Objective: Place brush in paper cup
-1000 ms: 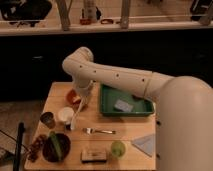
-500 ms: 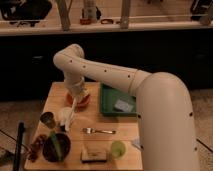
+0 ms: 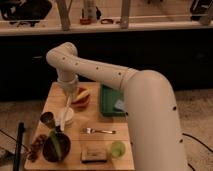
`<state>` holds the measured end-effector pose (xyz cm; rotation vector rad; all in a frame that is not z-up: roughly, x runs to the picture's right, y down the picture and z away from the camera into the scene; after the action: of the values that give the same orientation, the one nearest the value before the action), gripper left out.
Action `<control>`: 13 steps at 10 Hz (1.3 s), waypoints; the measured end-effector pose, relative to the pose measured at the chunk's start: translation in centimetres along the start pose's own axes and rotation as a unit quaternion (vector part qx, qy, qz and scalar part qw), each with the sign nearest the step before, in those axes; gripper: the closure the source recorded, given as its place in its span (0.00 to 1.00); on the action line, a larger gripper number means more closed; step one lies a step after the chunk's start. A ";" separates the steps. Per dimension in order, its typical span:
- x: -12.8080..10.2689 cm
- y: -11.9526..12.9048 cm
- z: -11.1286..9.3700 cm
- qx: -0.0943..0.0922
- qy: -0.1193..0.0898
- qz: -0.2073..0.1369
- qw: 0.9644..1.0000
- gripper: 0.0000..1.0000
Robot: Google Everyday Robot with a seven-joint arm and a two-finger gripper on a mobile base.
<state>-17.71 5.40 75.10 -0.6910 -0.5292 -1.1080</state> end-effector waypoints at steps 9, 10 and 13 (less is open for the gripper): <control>0.9 -1.4 0.7 0.012 -0.030 -0.006 0.999 1.00; 1.1 -1.4 0.9 0.013 -0.034 -0.005 0.999 1.00; 1.4 -1.7 1.2 0.014 -0.043 -0.002 0.999 1.00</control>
<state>-18.88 4.95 77.30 -0.7156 -0.6182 -1.0767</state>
